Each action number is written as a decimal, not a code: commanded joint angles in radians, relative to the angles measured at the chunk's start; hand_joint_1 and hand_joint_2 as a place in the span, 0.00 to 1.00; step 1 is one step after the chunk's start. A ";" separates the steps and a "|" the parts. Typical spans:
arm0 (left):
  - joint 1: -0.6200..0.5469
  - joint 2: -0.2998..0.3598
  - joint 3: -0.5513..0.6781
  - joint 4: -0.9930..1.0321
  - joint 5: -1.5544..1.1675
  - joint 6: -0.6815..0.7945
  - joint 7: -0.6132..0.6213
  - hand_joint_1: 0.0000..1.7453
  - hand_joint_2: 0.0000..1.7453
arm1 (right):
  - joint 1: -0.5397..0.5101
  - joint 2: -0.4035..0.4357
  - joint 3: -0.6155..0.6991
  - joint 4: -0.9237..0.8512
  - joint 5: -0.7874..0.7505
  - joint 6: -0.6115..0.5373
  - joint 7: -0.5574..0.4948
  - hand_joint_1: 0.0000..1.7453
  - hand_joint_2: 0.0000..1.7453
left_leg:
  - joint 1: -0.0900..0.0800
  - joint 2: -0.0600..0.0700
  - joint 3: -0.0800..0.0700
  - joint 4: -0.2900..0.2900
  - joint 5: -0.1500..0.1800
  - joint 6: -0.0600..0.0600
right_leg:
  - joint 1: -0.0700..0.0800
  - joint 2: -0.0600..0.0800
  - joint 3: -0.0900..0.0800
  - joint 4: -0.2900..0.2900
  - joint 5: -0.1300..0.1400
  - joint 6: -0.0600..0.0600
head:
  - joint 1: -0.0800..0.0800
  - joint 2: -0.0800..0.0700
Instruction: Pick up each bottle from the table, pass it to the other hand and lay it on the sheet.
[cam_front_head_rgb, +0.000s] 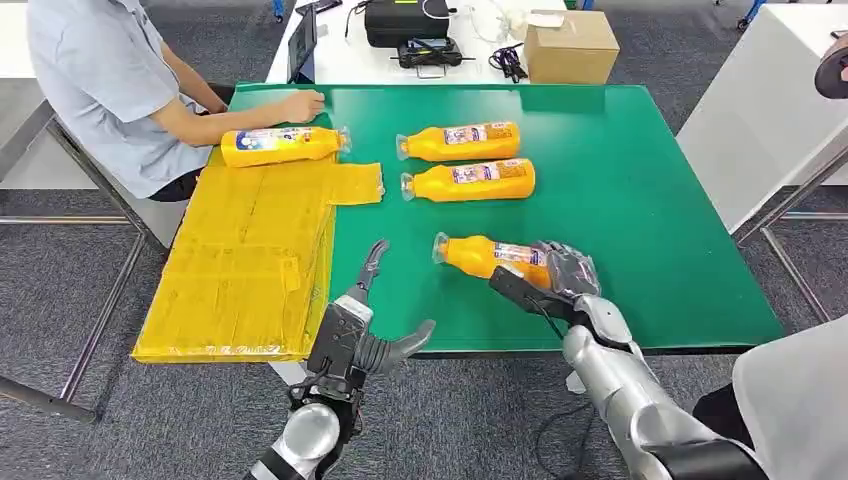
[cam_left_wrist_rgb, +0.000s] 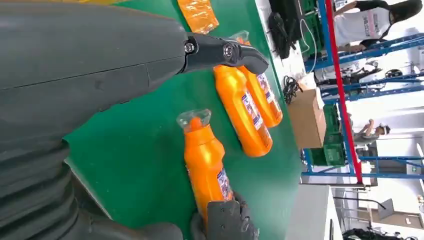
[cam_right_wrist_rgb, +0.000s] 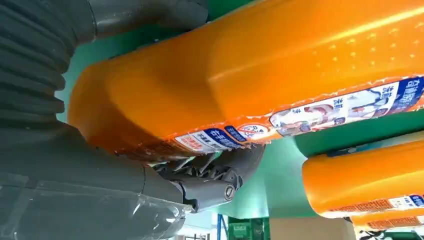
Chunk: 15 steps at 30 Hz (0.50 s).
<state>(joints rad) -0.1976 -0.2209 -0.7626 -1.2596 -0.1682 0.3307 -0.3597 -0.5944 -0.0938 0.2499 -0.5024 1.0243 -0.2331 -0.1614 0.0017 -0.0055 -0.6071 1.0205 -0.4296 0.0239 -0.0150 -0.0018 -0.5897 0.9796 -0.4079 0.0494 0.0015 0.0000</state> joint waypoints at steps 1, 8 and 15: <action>-0.043 0.020 -0.034 0.039 0.005 -0.008 -0.007 0.00 1.00 | 0.018 -0.028 0.009 0.102 -0.043 0.101 -0.028 1.00 1.00 | 0.001 -0.003 0.003 -0.002 0.000 -0.001 | 0.001 -0.003 0.004 -0.002 -0.001 -0.002 | 0.000 0.000; -0.043 0.020 -0.034 0.039 0.005 -0.008 -0.007 0.00 1.00 | 0.018 -0.028 0.009 0.102 -0.043 0.101 -0.028 1.00 1.00 | 0.001 -0.002 0.006 -0.001 0.000 -0.001 | 0.001 -0.002 0.007 -0.002 0.000 -0.001 | -0.001 0.000; -0.043 0.020 -0.034 0.039 0.005 -0.008 -0.007 0.00 1.00 | 0.018 -0.028 0.009 0.102 -0.043 0.101 -0.028 1.00 1.00 | 0.001 -0.003 0.007 -0.002 0.000 -0.001 | 0.001 -0.003 0.008 -0.002 -0.001 -0.002 | 0.000 0.000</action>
<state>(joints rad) -0.2015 -0.2213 -0.7633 -1.2596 -0.1656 0.3239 -0.3685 -0.6111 -0.1179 0.2514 -0.4879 0.9861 -0.1568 -0.1938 0.0017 -0.0053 -0.6017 1.0205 -0.4299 0.0239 -0.0149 -0.0016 -0.5847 0.9794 -0.4080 0.0494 0.0015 0.0000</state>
